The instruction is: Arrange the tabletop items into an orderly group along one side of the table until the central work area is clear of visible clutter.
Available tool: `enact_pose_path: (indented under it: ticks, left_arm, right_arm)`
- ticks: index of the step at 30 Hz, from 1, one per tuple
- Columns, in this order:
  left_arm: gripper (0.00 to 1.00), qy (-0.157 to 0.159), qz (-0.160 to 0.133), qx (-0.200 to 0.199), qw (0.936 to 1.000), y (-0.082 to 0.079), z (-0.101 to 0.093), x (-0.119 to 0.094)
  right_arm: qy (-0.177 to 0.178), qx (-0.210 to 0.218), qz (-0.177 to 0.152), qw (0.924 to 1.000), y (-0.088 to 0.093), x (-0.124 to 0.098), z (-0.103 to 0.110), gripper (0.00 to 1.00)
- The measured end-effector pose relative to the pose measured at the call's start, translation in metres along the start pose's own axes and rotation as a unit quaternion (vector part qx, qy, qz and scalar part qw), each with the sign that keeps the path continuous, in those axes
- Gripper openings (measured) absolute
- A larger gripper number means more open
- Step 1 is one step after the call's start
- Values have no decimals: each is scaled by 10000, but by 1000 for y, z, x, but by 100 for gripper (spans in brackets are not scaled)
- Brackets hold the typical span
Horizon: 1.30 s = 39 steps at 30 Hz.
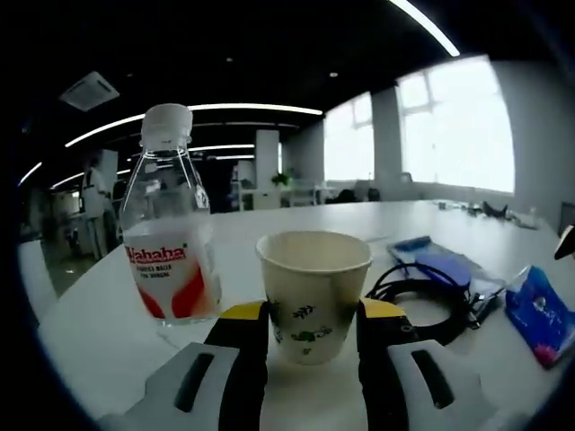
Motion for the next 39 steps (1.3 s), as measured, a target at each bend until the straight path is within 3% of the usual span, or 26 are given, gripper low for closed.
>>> enact_pose_path:
  ticks: [17, 25, 39]
  left_arm:
    - [37, -9, -61, -202, 9998, 8, 0, 9]
    - [37, 0, -78, -105, 9999, 8, -1, 7]
    - [45, 9, 31, -204, 9998, 12, -8, 5]
  right_arm:
    - [94, 48, 113, 9999, 5, 7, -6, 99]
    - [65, 39, 130, 9999, 7, 11, -5, 99]
    - [44, 88, 84, 9999, 7, 13, -7, 99]
Point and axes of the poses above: the point that each gripper's makers call its tool centre point, and the gripper's own axes: x roughly forward along the fingers, z roughly to its left, y roughly out of its underside, the point moved 3 cm from there along -x, roughly backward along the fingers, and after that the axes turned 7 degrees about x, right-handed, at the moved point
